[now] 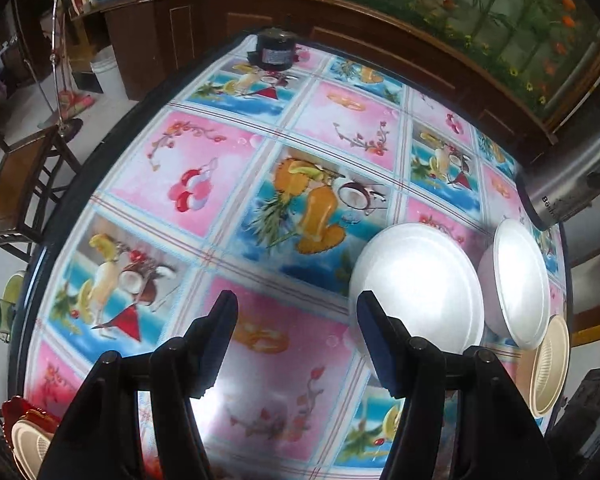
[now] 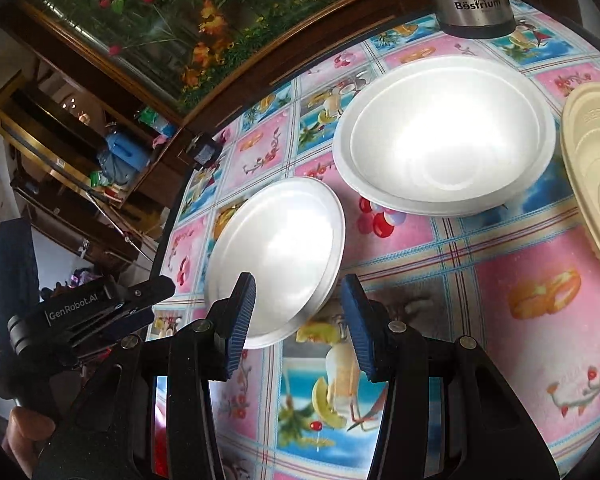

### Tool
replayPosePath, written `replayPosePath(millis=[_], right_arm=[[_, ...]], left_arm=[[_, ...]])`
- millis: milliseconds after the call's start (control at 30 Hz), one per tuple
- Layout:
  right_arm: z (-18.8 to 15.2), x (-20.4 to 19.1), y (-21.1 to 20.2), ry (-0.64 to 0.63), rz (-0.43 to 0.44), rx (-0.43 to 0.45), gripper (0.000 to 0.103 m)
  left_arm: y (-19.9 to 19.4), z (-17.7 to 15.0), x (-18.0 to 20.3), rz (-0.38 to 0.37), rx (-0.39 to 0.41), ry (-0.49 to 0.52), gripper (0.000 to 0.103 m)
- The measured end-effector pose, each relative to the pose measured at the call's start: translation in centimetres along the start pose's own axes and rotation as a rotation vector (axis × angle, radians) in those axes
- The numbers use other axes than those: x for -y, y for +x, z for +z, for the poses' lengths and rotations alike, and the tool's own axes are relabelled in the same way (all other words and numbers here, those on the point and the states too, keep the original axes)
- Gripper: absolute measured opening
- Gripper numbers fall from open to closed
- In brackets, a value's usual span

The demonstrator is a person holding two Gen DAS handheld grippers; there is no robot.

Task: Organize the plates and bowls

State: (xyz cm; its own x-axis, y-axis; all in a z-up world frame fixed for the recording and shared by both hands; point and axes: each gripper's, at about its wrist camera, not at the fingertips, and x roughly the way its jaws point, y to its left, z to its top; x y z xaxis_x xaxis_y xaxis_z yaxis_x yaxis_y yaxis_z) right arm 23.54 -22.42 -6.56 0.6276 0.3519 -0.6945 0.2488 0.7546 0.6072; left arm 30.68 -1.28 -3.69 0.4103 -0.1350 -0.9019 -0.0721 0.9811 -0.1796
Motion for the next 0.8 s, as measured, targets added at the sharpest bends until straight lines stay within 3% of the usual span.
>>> replayPosePath(millis=[467, 800], right_arm=[[0.6, 2.6, 2.2, 0.106, 0.121, -0.04, 0.045], [0.7, 3.0, 2.9, 0.118, 0.106, -0.036, 0.045]], left_arm=[[3.3, 0.2, 1.9, -0.038, -0.06, -0.001, 0.062], [3.9, -0.4, 2.6, -0.029, -0.058, 0.013, 0.06]])
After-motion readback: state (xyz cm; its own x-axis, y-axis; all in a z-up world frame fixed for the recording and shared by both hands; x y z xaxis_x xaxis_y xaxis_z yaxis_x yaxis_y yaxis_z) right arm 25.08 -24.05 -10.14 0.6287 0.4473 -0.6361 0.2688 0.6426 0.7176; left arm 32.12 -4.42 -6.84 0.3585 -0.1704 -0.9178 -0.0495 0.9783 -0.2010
